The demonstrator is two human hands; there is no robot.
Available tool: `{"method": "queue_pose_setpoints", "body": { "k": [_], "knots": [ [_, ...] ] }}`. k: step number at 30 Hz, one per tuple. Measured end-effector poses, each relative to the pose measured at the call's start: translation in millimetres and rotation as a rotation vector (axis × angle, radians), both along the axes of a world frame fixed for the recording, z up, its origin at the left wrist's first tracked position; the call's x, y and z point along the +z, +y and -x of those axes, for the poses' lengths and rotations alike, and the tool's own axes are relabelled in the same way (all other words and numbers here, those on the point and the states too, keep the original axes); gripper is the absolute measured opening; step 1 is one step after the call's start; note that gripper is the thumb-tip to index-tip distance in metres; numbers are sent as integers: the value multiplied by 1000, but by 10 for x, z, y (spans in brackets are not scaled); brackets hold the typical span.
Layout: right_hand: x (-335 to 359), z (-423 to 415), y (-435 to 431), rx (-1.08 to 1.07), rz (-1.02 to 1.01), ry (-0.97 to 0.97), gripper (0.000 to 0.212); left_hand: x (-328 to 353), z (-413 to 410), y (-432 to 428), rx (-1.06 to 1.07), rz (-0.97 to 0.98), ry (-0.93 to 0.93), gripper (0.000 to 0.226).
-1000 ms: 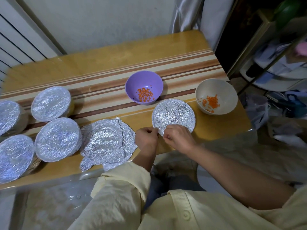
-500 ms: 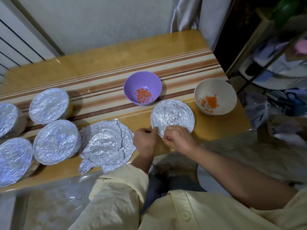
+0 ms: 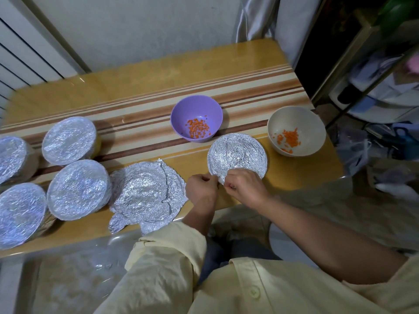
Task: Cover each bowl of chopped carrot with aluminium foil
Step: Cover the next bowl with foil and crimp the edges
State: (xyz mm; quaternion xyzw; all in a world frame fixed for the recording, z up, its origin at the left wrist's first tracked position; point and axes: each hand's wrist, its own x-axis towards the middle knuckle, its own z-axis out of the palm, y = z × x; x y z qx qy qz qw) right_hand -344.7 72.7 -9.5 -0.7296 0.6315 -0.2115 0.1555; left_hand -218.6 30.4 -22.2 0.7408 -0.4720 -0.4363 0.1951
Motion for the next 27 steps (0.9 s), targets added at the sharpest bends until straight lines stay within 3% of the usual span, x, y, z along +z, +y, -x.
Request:
{"method": "queue_pose_setpoints", "body": {
  "k": [4,10,14,19,23,27],
  "knots": [
    [14,8,-2,12,4,2,24,-92,-13,0,34,-24,64,59],
    [-3,6,2,1,-2,-18,20,-30,7,-14,14,-49,60,32],
    [5,12,9,5,0,-28,21,-110,-18,39,27,-75,123,47],
    [8,4,3,-5,6,-35,20,9,35,72,6,-54,108,29],
    [15,10,-2,-3,9,-34,21,-117,-11,36,61,-43,139,54],
    [10,14,26,-12,-5,-33,21,-114,-21,-45,87,-33,141,33]
  ]
}}
